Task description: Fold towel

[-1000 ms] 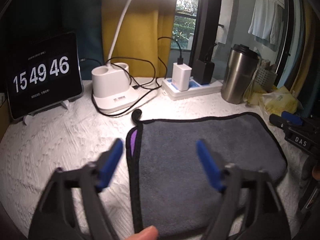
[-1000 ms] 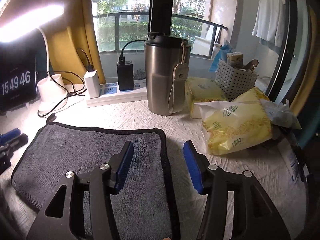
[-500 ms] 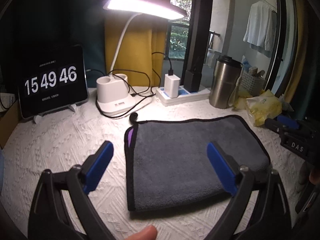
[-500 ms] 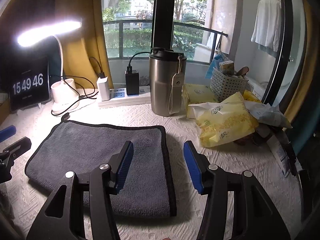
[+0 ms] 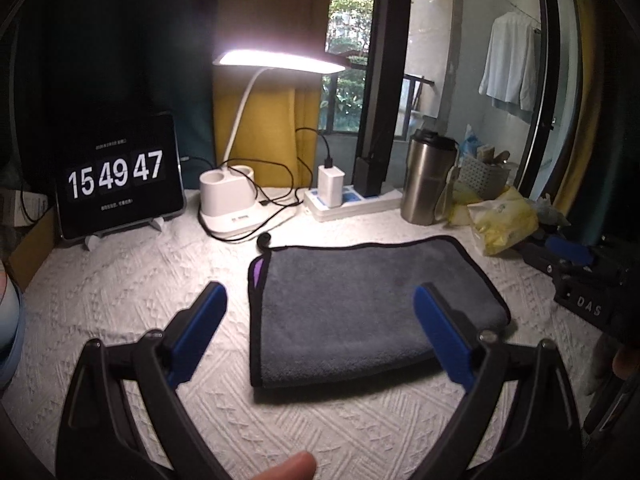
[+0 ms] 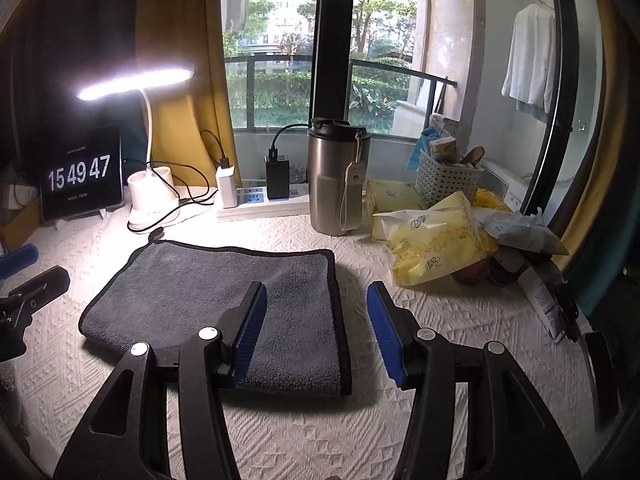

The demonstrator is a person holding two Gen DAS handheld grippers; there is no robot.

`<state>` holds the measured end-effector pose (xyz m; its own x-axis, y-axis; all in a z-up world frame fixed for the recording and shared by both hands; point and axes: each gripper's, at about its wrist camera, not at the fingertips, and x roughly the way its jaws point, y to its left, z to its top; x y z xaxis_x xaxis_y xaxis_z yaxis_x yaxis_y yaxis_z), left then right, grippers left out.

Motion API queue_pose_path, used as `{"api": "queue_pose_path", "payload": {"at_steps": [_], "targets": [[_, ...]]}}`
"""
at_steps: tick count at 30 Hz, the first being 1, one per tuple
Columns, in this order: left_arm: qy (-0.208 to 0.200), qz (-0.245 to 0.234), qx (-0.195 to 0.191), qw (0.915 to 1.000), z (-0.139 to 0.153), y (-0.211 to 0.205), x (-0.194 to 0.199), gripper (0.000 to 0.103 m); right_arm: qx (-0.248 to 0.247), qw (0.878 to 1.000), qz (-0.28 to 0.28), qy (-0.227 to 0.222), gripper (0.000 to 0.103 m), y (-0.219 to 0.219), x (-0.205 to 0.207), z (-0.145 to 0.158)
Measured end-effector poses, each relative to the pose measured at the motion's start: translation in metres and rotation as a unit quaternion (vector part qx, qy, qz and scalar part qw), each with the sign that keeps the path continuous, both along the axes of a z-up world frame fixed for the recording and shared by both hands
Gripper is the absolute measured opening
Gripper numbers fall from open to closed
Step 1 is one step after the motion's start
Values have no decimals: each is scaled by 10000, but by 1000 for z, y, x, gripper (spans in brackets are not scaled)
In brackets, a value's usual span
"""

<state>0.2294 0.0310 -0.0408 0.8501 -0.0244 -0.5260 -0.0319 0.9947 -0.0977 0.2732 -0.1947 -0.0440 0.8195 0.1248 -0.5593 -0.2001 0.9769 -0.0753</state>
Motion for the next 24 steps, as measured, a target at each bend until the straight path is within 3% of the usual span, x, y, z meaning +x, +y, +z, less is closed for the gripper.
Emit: {"api": "queue_pose_path", "payload": {"at_steps": [24], "targets": [[-331, -110, 26, 9994, 25, -22, -74, 96, 116, 9991, 82, -401, 55, -14, -79, 28]]}}
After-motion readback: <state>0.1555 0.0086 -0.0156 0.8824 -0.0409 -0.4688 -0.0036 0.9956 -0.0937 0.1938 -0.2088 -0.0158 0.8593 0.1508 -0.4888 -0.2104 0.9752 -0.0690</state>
